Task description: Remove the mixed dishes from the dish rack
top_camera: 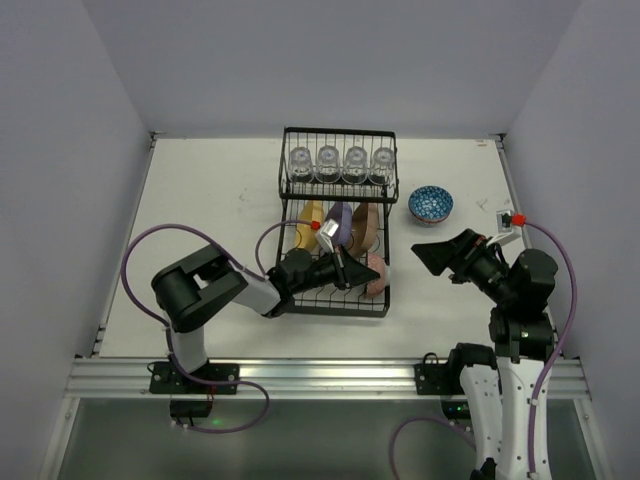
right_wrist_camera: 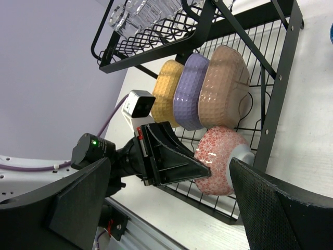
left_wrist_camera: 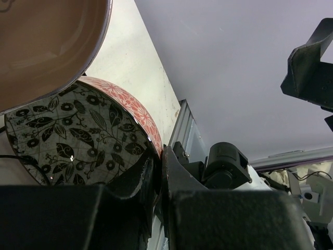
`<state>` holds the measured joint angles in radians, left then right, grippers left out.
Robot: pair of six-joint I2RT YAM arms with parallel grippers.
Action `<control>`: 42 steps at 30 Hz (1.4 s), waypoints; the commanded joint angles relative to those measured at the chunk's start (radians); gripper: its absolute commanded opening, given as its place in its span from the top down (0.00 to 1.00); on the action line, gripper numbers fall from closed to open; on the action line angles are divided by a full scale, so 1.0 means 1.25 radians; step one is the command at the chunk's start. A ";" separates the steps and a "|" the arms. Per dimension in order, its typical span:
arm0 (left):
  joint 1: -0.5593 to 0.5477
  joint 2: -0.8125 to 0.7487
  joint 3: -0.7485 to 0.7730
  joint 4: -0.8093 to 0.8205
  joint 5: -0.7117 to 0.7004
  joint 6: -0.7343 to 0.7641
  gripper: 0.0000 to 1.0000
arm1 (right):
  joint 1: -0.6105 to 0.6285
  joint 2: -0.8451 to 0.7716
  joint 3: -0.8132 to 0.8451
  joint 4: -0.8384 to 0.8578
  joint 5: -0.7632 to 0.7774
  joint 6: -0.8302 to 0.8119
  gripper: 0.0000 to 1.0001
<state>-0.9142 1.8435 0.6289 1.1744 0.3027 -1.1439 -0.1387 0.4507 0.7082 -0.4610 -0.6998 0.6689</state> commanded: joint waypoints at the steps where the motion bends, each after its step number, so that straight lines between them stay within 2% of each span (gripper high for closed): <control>1: 0.005 -0.030 0.047 0.404 0.020 -0.005 1.00 | -0.003 0.001 0.036 0.002 -0.019 -0.011 0.03; 6: 0.005 -0.050 0.057 0.394 0.030 -0.005 1.00 | -0.003 0.003 0.037 0.006 -0.021 -0.009 0.03; 12: 0.005 -0.019 0.070 0.454 0.035 -0.054 1.00 | -0.003 -0.001 0.034 0.008 -0.025 -0.005 0.03; 17: 0.005 0.013 0.082 0.505 0.014 -0.103 1.00 | -0.003 -0.006 0.035 0.008 -0.029 -0.004 0.03; 28: 0.005 -0.029 0.063 0.521 -0.040 -0.124 1.00 | -0.003 -0.010 0.032 0.010 -0.035 0.002 0.03; 42: 0.005 -0.012 0.085 0.555 -0.111 -0.247 1.00 | -0.003 -0.016 0.035 0.019 -0.046 0.011 0.03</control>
<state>-0.9176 1.8751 0.6746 1.1671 0.2398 -1.3064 -0.1387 0.4416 0.7086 -0.4583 -0.7269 0.6731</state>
